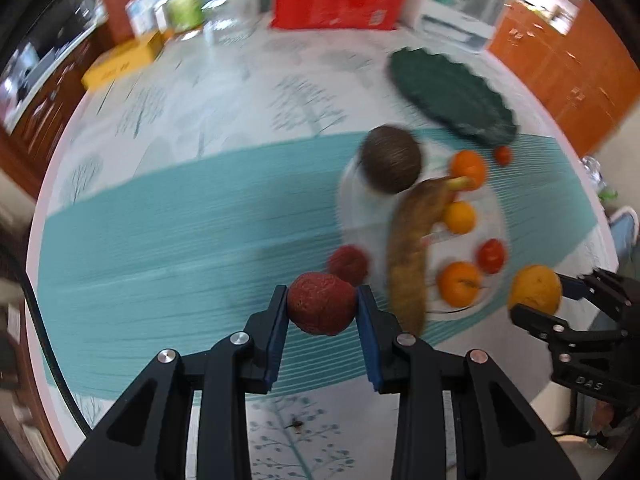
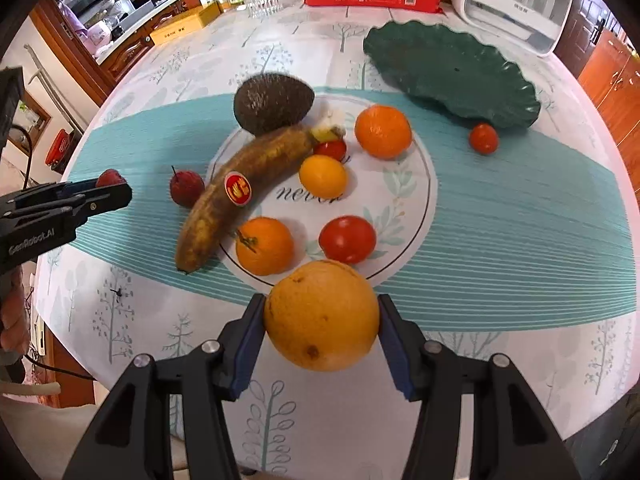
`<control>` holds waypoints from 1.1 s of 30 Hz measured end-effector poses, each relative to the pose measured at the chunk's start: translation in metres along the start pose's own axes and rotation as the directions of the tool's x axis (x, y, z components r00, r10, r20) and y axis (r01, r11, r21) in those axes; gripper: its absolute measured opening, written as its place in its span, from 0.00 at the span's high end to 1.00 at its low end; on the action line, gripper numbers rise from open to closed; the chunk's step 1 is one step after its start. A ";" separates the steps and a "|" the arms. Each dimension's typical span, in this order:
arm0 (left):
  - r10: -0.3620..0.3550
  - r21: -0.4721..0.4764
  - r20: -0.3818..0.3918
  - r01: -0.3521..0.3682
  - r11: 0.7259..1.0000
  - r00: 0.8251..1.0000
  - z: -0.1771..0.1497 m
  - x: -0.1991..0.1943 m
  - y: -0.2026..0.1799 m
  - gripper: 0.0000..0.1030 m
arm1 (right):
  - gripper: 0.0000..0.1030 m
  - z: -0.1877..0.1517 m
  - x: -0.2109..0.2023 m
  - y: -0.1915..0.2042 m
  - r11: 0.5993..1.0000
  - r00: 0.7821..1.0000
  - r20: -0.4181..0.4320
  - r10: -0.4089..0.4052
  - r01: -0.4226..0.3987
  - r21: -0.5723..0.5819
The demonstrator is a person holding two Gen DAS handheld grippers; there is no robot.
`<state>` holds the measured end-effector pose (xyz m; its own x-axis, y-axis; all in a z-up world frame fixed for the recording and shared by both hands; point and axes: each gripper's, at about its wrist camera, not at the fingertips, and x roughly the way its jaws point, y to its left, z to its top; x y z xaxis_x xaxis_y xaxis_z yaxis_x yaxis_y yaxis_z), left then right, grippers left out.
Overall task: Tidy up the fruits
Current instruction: 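Carry the lychee in the left gripper while the right carries the orange to the green plate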
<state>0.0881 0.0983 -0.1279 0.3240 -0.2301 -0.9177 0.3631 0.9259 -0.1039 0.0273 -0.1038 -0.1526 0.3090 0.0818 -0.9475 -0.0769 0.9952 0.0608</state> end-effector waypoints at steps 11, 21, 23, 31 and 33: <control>-0.119 0.194 0.146 0.089 0.977 0.982 0.086 -0.047 -0.082 0.69 | 0.47 0.055 -0.068 -0.057 0.990 0.987 0.120 -0.111 0.099 0.099; -0.081 0.200 0.186 0.043 0.979 0.979 0.189 -0.007 -0.143 0.69 | 0.47 0.156 -0.062 -0.150 0.984 0.983 0.136 -0.125 0.106 0.145; -0.078 0.164 0.180 0.048 0.985 0.981 0.206 0.014 -0.149 0.69 | 0.47 0.173 -0.043 -0.168 0.985 0.988 0.112 -0.105 0.088 0.146; 0.016 0.019 0.062 -0.018 1.000 0.998 0.247 0.115 -0.155 0.69 | 0.47 0.201 0.045 -0.203 0.996 0.999 0.003 -0.051 0.051 0.072; 0.035 0.000 0.031 -0.035 0.999 0.999 0.248 0.134 -0.156 0.69 | 0.47 0.199 0.057 -0.204 0.998 0.999 -0.015 -0.033 0.034 0.054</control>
<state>0.2911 -0.1515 -0.1397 0.3631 -0.2065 -0.9086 0.3515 0.9334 -0.0717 0.2495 -0.2911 -0.1569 0.2971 0.0479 -0.9536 -0.0153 0.9989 0.0454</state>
